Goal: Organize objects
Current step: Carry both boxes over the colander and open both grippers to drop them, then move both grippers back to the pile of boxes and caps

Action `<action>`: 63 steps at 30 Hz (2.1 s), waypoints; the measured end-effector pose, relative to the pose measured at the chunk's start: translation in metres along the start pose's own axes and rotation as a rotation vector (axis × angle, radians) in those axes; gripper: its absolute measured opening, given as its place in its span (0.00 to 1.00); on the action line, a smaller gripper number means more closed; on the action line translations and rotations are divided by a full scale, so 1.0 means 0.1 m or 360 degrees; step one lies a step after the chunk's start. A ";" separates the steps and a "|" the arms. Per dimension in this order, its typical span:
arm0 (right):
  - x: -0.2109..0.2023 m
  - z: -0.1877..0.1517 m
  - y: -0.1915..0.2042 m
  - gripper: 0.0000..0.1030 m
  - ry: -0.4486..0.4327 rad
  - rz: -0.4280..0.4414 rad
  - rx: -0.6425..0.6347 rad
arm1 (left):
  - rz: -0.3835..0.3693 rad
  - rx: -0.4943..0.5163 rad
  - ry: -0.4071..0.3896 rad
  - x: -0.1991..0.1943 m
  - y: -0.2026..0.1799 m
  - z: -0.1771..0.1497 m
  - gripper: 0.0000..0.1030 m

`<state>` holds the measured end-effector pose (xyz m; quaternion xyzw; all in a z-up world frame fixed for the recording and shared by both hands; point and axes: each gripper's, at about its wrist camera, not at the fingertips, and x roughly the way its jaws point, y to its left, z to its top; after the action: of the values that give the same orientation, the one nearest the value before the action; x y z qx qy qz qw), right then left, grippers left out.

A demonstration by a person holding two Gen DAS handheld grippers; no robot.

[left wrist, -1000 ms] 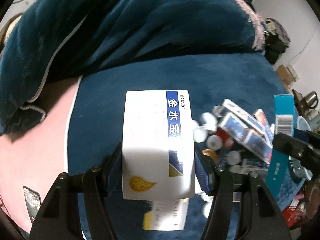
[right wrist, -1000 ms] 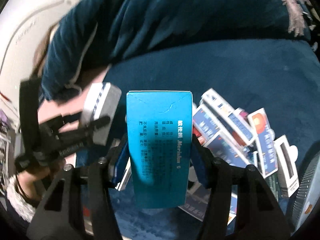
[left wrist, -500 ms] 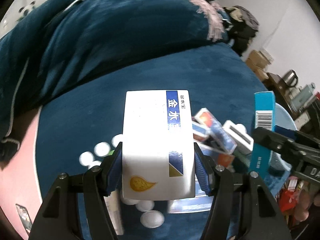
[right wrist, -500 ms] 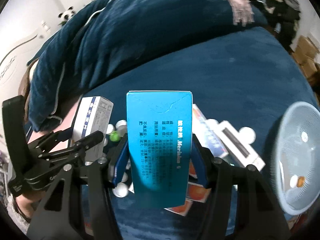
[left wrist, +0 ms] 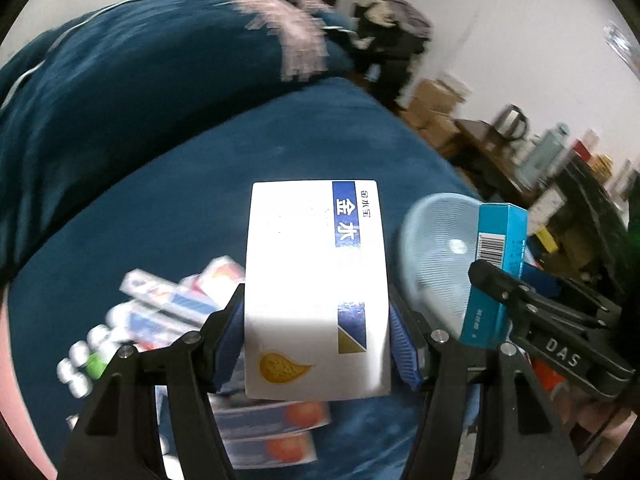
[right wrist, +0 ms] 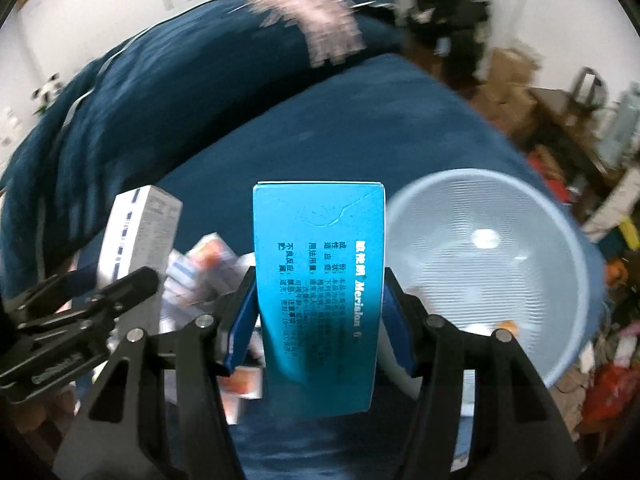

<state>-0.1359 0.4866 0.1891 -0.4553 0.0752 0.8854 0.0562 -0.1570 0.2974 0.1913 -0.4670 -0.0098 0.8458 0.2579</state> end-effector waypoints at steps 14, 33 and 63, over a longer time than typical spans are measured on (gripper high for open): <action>-0.06 -0.07 -1.30 0.56 -0.0061 -0.0256 0.0502 | -0.0261 0.0213 0.0117 0.83 -1.43 0.20 0.64; 0.06 -0.12 -1.39 0.88 -0.0013 -0.0228 0.0516 | 0.0035 0.0140 0.0070 0.73 -1.03 0.14 0.98; 0.49 -0.15 0.65 0.89 0.0216 0.0156 -0.0257 | 0.0395 -0.0432 0.0095 -0.23 1.58 -0.74 0.99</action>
<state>-0.1638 0.4218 0.1457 -0.5132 0.0296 0.8573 -0.0294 -0.1555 0.1330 0.1268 -0.5199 -0.0587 0.8478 0.0863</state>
